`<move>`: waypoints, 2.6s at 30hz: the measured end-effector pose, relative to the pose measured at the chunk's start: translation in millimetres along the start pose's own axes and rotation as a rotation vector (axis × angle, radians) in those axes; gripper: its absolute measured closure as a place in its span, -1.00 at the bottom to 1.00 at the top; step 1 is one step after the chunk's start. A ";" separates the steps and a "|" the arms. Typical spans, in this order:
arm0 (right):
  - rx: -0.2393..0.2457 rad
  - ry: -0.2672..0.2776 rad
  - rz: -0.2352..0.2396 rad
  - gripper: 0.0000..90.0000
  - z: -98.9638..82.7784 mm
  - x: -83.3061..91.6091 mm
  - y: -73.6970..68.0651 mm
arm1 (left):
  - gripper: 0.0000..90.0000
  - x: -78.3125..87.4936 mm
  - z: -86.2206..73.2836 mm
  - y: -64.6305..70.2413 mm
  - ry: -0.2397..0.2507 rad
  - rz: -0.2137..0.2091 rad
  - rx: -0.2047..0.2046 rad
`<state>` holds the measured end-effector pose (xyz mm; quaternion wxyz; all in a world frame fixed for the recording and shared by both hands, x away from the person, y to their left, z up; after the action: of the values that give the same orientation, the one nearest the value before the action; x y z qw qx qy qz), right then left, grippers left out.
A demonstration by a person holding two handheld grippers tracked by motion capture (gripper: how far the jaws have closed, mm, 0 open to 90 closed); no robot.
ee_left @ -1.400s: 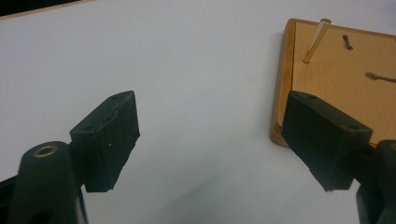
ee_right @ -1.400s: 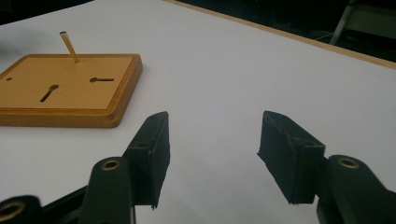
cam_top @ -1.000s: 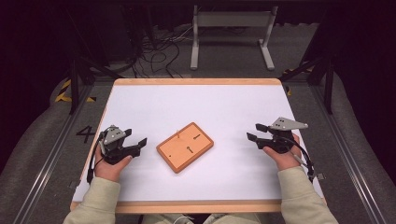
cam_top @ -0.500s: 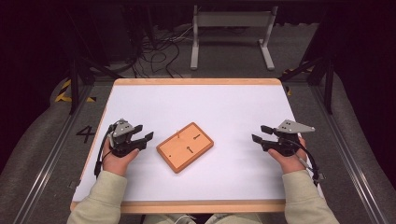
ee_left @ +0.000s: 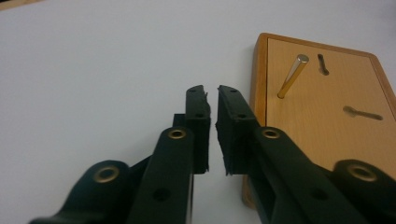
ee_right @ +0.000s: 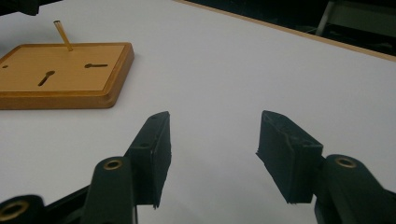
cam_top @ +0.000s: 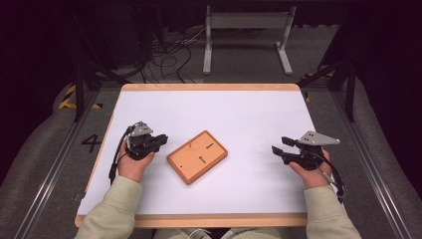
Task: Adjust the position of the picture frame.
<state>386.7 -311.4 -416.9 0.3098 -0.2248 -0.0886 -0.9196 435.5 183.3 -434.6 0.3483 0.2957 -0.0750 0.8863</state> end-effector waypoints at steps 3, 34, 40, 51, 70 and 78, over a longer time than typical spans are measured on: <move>-0.001 -0.002 -0.002 -0.01 -0.6 0.9 -0.2 | 0.97 -4.9 0.6 -1.5 -0.016 -0.020 0.004; -0.016 -0.016 0.010 -0.06 -4.8 4.1 1.4 | 1.00 -33.9 -6.9 -0.9 -0.283 -0.112 0.011; -0.015 -0.015 0.011 -0.06 -4.6 4.1 1.4 | 1.00 -33.0 -7.4 -0.6 -0.288 -0.126 0.017; -0.019 -0.018 0.018 -0.06 -3.9 3.5 0.7 | 1.00 -24.6 -12.9 21.4 -0.338 -0.217 -0.024; -0.013 -0.019 0.037 -0.07 -1.2 -1.7 -0.9 | 1.00 -27.1 -13.7 69.5 -0.416 -0.406 -0.130; -0.007 -0.023 0.041 -0.07 -1.1 -2.2 -1.9 | 1.00 -32.0 -12.9 95.0 -0.436 -0.481 -0.202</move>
<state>386.7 -309.0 -418.9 0.3267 -0.2381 -0.0845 -0.9107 385.2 98.4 -456.6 0.5508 0.4515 -0.1631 0.6828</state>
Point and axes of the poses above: each handheld gripper's, and its own axes: x roughly backward along the jaws, z roughly out of its top, y roughly to its right, the point moved 1 cm from there along -x, roughly forward along the jaws, and after that the axes turned 1 degree about -z, right-handed, at the moved point
